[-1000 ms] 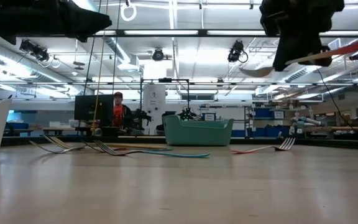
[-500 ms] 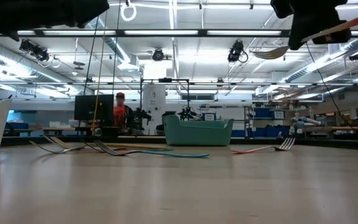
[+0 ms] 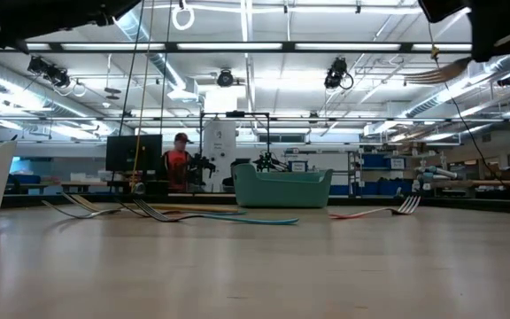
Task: Sort silverware by color (type)
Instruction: Put the orange fork into the black bin
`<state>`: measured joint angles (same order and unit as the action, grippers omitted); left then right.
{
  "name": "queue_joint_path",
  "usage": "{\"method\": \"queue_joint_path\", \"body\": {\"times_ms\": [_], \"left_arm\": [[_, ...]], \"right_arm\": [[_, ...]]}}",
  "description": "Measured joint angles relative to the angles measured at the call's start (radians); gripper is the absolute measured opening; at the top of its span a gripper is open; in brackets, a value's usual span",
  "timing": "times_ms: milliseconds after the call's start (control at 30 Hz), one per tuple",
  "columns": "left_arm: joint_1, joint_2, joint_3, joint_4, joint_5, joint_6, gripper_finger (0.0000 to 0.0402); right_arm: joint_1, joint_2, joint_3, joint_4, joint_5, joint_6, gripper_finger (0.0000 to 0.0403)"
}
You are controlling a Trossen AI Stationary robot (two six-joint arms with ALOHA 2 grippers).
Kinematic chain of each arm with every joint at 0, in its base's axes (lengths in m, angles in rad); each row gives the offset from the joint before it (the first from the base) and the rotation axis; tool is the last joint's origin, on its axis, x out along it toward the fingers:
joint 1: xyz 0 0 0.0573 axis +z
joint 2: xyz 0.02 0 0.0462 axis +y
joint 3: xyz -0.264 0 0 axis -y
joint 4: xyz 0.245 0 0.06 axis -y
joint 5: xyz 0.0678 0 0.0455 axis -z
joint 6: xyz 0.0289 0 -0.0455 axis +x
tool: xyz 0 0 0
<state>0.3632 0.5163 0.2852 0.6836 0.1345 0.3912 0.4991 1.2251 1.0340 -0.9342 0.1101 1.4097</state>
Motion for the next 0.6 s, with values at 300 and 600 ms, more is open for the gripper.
{"method": "queue_joint_path", "body": {"times_ms": [300, 600], "left_arm": [[0.0, 0.0, 0.0, 0.009, 0.0, 0.045, 0.0142], [0.0, 0.0, 0.0, 0.02, 0.0, 0.047, 0.0142]], "right_arm": [[0.105, 0.0, 0.0, -0.162, -0.055, 0.207, 0.0013], [0.195, 0.0, -0.001, -0.278, -0.094, 0.339, 0.0013]]}}
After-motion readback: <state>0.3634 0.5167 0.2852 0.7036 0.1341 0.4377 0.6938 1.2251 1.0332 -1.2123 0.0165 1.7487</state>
